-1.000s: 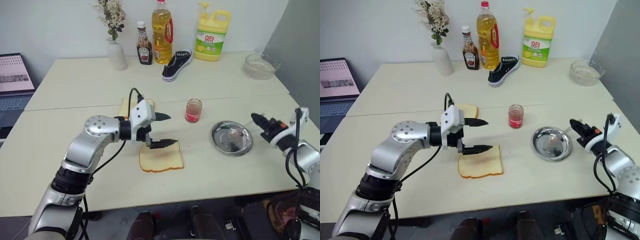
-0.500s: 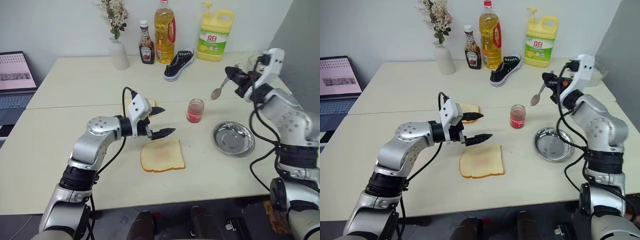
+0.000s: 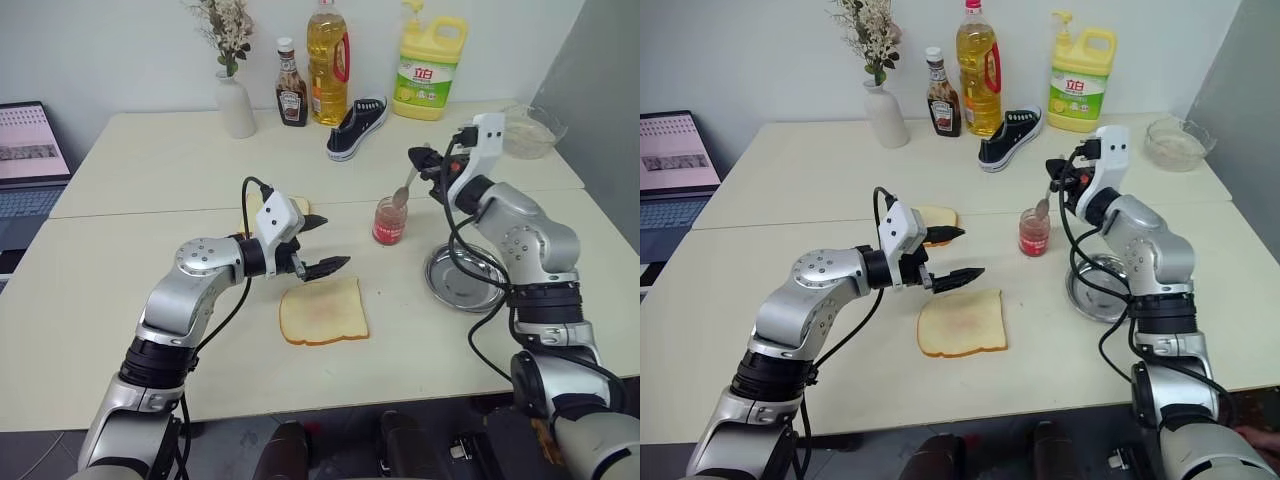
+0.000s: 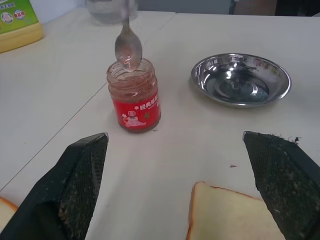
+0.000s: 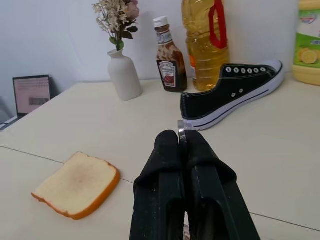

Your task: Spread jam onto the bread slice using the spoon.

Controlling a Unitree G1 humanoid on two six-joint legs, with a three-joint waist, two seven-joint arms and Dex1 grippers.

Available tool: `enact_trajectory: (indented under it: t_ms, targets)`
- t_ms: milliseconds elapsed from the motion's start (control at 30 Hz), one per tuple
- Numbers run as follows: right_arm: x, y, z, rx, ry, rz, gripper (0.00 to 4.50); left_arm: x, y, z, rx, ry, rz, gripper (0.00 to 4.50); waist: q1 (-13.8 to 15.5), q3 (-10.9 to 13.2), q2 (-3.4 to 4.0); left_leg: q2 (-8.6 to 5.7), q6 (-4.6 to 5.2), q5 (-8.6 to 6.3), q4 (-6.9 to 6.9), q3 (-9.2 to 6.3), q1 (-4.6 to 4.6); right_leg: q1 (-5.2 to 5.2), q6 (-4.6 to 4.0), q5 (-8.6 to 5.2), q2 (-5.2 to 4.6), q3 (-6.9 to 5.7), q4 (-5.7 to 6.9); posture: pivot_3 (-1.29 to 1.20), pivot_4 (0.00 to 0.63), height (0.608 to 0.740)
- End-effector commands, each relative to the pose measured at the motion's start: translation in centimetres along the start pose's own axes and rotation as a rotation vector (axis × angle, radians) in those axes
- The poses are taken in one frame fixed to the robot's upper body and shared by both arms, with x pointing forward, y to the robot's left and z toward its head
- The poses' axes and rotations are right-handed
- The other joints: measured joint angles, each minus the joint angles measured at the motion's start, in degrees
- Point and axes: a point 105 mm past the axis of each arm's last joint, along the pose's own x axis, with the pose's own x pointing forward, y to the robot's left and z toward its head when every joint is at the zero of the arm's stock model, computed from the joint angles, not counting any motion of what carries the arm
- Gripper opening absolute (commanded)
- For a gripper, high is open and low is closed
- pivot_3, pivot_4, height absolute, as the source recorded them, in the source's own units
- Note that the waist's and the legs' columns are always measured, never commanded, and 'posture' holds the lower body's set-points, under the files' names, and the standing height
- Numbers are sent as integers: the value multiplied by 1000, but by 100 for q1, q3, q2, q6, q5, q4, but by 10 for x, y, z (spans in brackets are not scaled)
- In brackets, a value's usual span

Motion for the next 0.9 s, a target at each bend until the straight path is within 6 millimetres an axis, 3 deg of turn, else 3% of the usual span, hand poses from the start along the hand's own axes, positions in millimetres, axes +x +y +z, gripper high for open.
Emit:
enact_trajectory:
  t_ms: [33,600,900]
  targets:
    - [4,6,12,-46,-45,28,28,-7,1,13,41,-31,19,4500,-1,0,0,0,0,0,0,0,0,0,0,0,0,0,0,0,150,740]
    - [11,4,-39,-280,48,-29,28,-13,-2,13,39,-24,37,4500,-5,0,0,-1,-1,0,0,0,-2,-4,-1,0,0,-1,1,0,150,740]
    - [13,7,-63,-193,112,-30,28,-18,-2,11,34,-14,49,4500,-6,-1,0,-1,-2,1,1,-2,0,-3,-1,1,0,-2,4,0,150,740]
